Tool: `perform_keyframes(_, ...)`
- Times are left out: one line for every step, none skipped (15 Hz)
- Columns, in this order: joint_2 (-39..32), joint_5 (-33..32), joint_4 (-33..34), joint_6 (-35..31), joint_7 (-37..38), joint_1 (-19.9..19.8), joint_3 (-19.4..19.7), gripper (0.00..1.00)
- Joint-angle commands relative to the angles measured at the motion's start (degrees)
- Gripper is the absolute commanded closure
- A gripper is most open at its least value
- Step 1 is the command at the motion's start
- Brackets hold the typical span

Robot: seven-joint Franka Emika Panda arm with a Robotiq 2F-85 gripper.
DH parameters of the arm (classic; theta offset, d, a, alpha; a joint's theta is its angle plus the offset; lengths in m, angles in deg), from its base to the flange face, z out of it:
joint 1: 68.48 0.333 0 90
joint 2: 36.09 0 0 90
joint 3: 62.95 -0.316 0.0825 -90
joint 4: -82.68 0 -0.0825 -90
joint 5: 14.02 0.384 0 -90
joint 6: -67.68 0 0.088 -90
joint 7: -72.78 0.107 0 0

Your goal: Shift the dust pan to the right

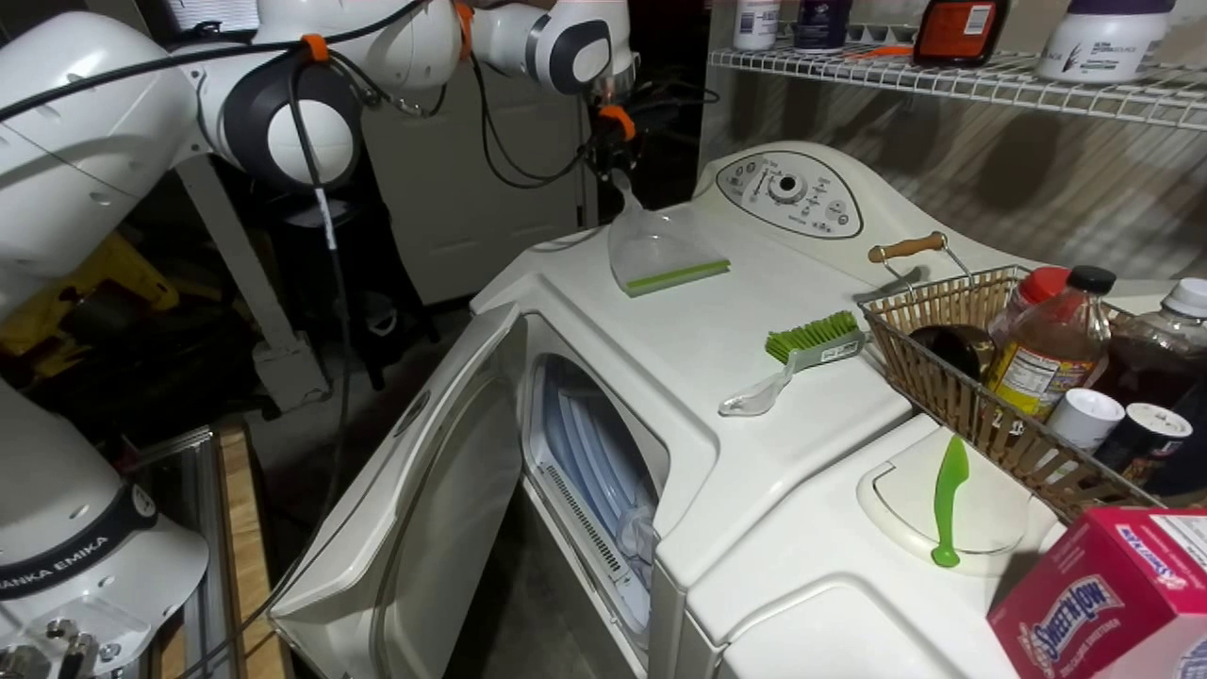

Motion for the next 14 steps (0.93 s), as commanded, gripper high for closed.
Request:
perform_keyframes(0.1,-0.3,3.2,2.7,10.6,0.3,3.4,0.87)
perform_keyframes(0.5,-0.1,3.0,2.7,13.0,-0.1,4.3,0.87)
perform_keyframes(1.0,0.9,2.6,3.2,15.0,-1.1,4.3,0.87)
perform_keyframes(1.2,1.6,2.3,2.8,17.2,-1.9,4.7,0.87)
perform_keyframes(1.6,2.5,1.8,2.4,19.0,-2.9,4.5,0.87)
perform_keyframes(2.3,2.7,1.0,2.2,21.1,-3.8,4.7,0.87)
perform_keyframes(2.6,2.7,0.5,1.5,23.5,-4.5,5.0,0.87)
perform_keyframes(3.1,3.4,0.2,1.2,25.5,-5.4,4.6,0.87)
perform_keyframes(3.8,4.0,-0.5,1.4,27.5,-6.3,4.6,0.87)
perform_keyframes(4.4,4.2,-1.2,0.9,29.9,-7.0,4.8,0.87)
perform_keyframes(5.0,4.3,-2.1,0.4,32.4,-7.5,5.2,0.87)
perform_keyframes(5.6,4.5,-2.7,0.1,34.9,-8.1,5.3,0.87)
perform_keyframes(6.0,4.1,-3.4,-0.9,37.9,-8.3,5.8,0.87)
perform_keyframes(6.8,4.2,-4.3,-1.1,40.5,-8.6,5.8,0.87)
